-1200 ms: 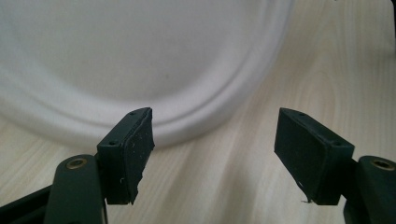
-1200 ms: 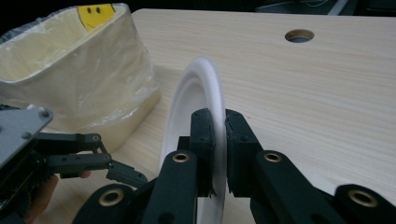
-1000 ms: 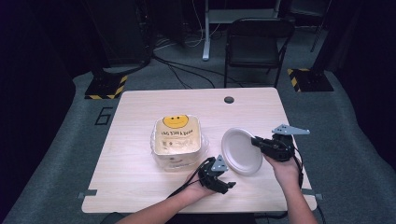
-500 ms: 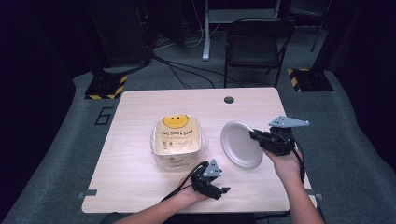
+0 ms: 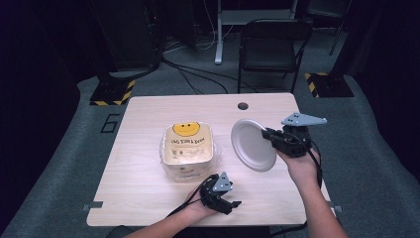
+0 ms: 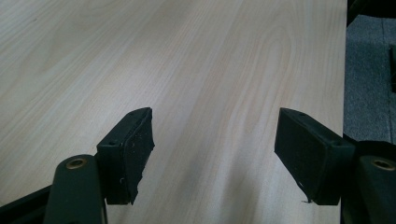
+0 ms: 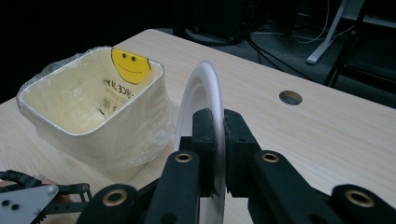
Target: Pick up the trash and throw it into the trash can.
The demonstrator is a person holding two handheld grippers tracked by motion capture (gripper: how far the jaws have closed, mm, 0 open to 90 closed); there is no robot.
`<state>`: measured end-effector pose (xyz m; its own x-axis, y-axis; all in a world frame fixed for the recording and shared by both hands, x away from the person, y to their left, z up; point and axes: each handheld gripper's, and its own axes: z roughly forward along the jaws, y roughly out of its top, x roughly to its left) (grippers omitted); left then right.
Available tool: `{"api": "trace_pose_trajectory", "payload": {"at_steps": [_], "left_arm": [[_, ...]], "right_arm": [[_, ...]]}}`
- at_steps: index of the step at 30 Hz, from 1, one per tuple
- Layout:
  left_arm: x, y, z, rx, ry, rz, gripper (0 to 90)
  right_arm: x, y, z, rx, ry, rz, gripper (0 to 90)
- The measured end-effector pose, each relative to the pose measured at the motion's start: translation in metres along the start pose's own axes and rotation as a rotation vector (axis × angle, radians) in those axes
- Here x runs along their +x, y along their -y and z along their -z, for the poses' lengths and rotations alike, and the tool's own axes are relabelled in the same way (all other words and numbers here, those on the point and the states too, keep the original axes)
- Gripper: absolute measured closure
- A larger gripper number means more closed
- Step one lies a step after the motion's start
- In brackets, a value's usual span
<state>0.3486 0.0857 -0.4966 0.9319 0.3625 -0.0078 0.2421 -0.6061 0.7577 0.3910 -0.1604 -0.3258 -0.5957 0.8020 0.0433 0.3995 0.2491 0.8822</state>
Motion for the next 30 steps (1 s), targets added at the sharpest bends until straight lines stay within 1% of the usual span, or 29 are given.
{"api": "trace_pose_trajectory", "payload": {"at_steps": [1, 2, 3, 7, 9, 10, 11, 12, 13, 14, 15, 16, 17, 18, 19, 21, 24, 25, 26, 27, 30], "left_arm": [[0.0, 0.0, 0.001, 0.0, -0.004, -0.013, 27.5], [0.0, 0.0, 0.001, 0.0, -0.004, -0.013, 27.6], [-0.002, 0.001, 0.001, 0.0, 0.005, -0.005, 27.5], [-0.003, 0.002, 0.001, -0.013, 0.001, 0.001, 27.5], [-0.002, 0.002, 0.001, -0.01, 0.002, 0.006, 27.6], [-0.002, 0.002, 0.001, -0.01, 0.002, 0.006, 27.6], [-0.002, 0.003, 0.001, -0.014, 0.0, 0.008, 27.5], [-0.002, 0.003, 0.001, -0.014, 0.0, 0.008, 27.5], [-0.002, 0.003, -0.001, -0.01, 0.002, 0.016, 27.6], [-0.002, 0.003, -0.001, -0.01, 0.002, 0.016, 27.6], [-0.003, 0.004, -0.002, -0.011, 0.0, 0.01, 27.6], [-0.003, 0.004, -0.002, -0.011, 0.0, 0.01, 27.5], [-0.003, 0.004, -0.001, 0.0, 0.008, 0.008, 27.6], [-0.003, 0.004, -0.002, -0.001, 0.007, 0.009, 27.6], [-0.003, 0.005, -0.002, -0.003, 0.001, 0.001, 27.6], [-0.004, 0.006, -0.002, -0.002, -0.002, -0.002, 27.7], [-0.004, 0.006, -0.001, -0.003, 0.001, 0.003, 27.7], [-0.005, 0.007, -0.001, -0.003, -0.004, 0.005, 27.7], [-0.005, 0.007, -0.001, -0.003, -0.004, 0.005, 27.7], [-0.004, 0.008, 0.0, 0.005, -0.005, -0.007, 27.7], [-0.003, 0.009, 0.001, 0.006, -0.012, -0.004, 27.7]], "right_arm": [[0.002, -0.005, 0.001, -0.005, 0.001, 0.01, 84.4], [0.002, -0.005, 0.001, -0.005, 0.001, 0.01, 84.4], [0.004, -0.01, 0.001, -0.012, -0.001, 0.015, 84.4], [0.006, -0.016, 0.001, -0.017, -0.004, 0.022, 84.3], [0.01, -0.024, 0.0, -0.02, -0.003, 0.034, 84.3], [0.01, -0.024, 0.0, -0.02, -0.003, 0.034, 84.3], [0.012, -0.028, 0.0, -0.022, -0.002, 0.042, 84.3], [0.012, -0.028, 0.0, -0.022, -0.002, 0.042, 84.3], [0.014, -0.033, 0.001, -0.028, -0.002, 0.05, 84.3], [0.014, -0.033, 0.001, -0.028, -0.002, 0.05, 84.3], [0.017, -0.038, 0.001, -0.032, -0.005, 0.054, 84.3], [0.017, -0.038, 0.001, -0.032, -0.005, 0.054, 84.3], [0.02, -0.042, 0.001, -0.037, -0.006, 0.062, 84.3], [0.02, -0.042, 0.001, -0.037, -0.006, 0.062, 84.3], [0.021, -0.045, 0.001, -0.037, -0.008, 0.071, 84.4], [0.026, -0.052, 0.0, -0.041, -0.016, 0.076, 84.3], [0.03, -0.057, -0.001, -0.046, -0.02, 0.078, 84.3], [0.033, -0.062, -0.002, -0.053, -0.028, 0.092, 84.3], [0.033, -0.062, -0.002, -0.053, -0.028, 0.092, 84.3], [0.036, -0.066, -0.003, -0.058, -0.034, 0.1, 84.3], [0.039, -0.071, -0.005, -0.063, -0.041, 0.107, 84.3]]}}
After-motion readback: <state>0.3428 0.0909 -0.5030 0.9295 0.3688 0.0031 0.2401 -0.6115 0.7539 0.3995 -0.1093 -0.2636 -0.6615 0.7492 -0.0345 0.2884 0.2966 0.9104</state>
